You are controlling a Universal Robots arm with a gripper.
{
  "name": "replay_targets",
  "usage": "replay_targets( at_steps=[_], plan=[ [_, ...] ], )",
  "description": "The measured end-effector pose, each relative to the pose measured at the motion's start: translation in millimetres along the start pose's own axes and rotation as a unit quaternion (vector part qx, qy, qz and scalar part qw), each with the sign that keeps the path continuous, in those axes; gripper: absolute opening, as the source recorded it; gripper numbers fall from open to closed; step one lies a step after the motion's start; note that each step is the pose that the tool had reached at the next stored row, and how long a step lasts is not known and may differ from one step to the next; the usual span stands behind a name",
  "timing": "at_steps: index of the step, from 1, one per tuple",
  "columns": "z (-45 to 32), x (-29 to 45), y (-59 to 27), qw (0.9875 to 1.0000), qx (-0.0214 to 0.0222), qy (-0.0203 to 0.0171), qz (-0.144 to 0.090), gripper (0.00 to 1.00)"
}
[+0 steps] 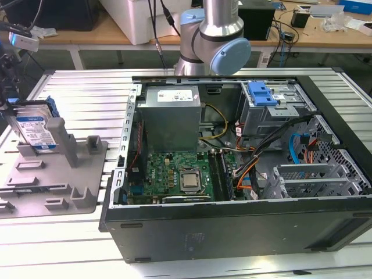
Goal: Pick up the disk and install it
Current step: 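Pick up the disk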
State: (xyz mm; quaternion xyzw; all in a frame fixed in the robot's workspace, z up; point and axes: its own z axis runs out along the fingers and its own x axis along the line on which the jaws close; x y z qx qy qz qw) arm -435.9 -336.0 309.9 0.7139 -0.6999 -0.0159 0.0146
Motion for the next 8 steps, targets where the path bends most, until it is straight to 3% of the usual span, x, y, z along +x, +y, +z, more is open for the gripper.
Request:
replay_targets(
  at_steps=[8],
  plan=[
    [-0.5,0.0,0.0,1.0,0.0001,0.0,0.0,0.45]
  ],
)
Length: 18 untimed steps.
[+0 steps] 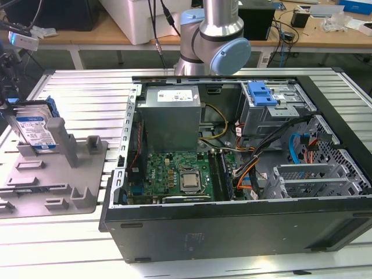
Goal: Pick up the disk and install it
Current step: 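Pick up the disk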
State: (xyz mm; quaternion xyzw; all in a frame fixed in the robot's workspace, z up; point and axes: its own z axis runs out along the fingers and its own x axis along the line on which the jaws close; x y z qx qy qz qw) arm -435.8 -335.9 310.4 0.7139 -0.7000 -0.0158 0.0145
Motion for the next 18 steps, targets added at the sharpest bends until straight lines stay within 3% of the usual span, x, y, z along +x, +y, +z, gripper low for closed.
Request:
replay_targets(
  at_steps=[9,10,18],
  plan=[
    [0.1,0.8,0.0,1.0,0.0017,-0.0014,0.0,0.46],
    [0.2,0.8,0.0,1.0,0.0019,-0.0015,0.0,0.53],
    [0.2,3.2,1.1,1.0,0.002,-0.0014,0.0,0.53]
  ],
)
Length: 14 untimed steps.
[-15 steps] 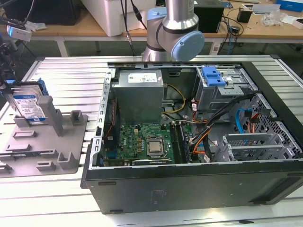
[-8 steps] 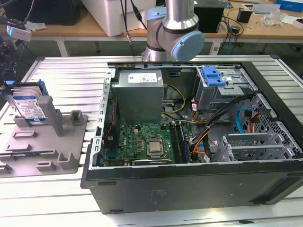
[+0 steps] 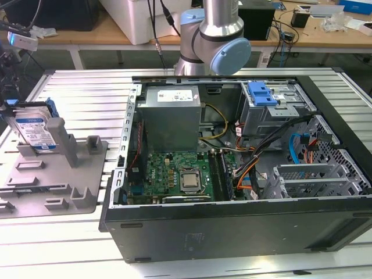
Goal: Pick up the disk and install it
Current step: 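Pick up the disk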
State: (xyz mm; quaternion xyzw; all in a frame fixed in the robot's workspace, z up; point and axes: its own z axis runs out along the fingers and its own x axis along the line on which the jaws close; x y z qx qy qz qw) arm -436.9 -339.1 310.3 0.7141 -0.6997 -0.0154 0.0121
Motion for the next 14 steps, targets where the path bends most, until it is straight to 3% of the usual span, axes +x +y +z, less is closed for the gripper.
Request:
replay_targets(
  at_steps=[5,14],
  plan=[
    [0.0,4.6,1.3,1.0,0.0,0.0001,0.0,0.53],
    [0.2,5.5,-1.7,1.0,-0.0001,0.0002,-0.001,0.53]
  ],
)
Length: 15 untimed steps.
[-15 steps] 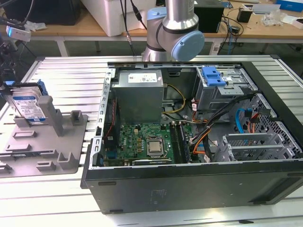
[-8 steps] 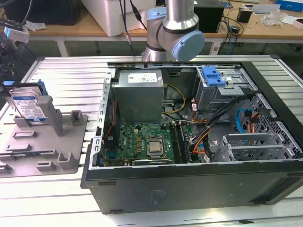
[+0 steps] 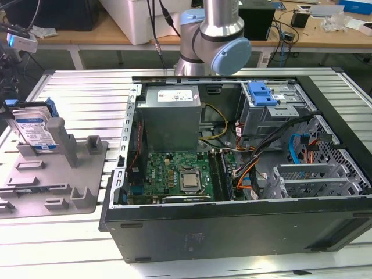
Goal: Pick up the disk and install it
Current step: 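Pick up the disk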
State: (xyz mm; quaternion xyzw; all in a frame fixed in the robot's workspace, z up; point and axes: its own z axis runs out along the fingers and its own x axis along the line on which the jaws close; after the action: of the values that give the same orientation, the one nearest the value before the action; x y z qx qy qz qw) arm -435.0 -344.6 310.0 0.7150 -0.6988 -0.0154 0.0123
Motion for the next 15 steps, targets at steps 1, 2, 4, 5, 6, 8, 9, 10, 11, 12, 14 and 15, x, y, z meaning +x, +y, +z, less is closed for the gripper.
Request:
replay_targets(
  at_steps=[1,2,4,5,6,8,9,10,11,12,14,15],
  plan=[
    [0.2,0.2,-0.1,1.0,0.0,0.0,0.0,0.53],
    [0.5,0.3,-0.1,1.0,0.0001,0.0,0.0,0.53],
    [0.9,0.5,-0.1,1.0,0.0,0.0,-0.001,0.53],
    [1.1,0.5,-0.1,1.0,0.0,0.0,-0.001,0.53],
    [1.4,0.5,-0.2,1.0,0.0001,0.0,-0.001,0.53],
    [2.1,0.6,-0.1,1.0,0.0001,0.0,-0.001,0.53],
    [2.5,0.7,-0.2,1.0,0.0001,0.0,-0.001,0.53],
    [3.0,0.8,-0.2,1.0,0.0001,0.0,-0.001,0.53],
    [3.4,1.0,-0.2,1.0,0.0,0.0001,-0.002,0.53],
    [3.7,1.3,-0.2,1.0,0.0,0.0001,-0.002,0.53],
    [4.5,2.1,-0.3,1.0,0.0002,0.0,-0.003,0.53],
    [4.9,2.7,-0.3,1.0,0.0001,0.0001,-0.003,0.53]
  ],
)
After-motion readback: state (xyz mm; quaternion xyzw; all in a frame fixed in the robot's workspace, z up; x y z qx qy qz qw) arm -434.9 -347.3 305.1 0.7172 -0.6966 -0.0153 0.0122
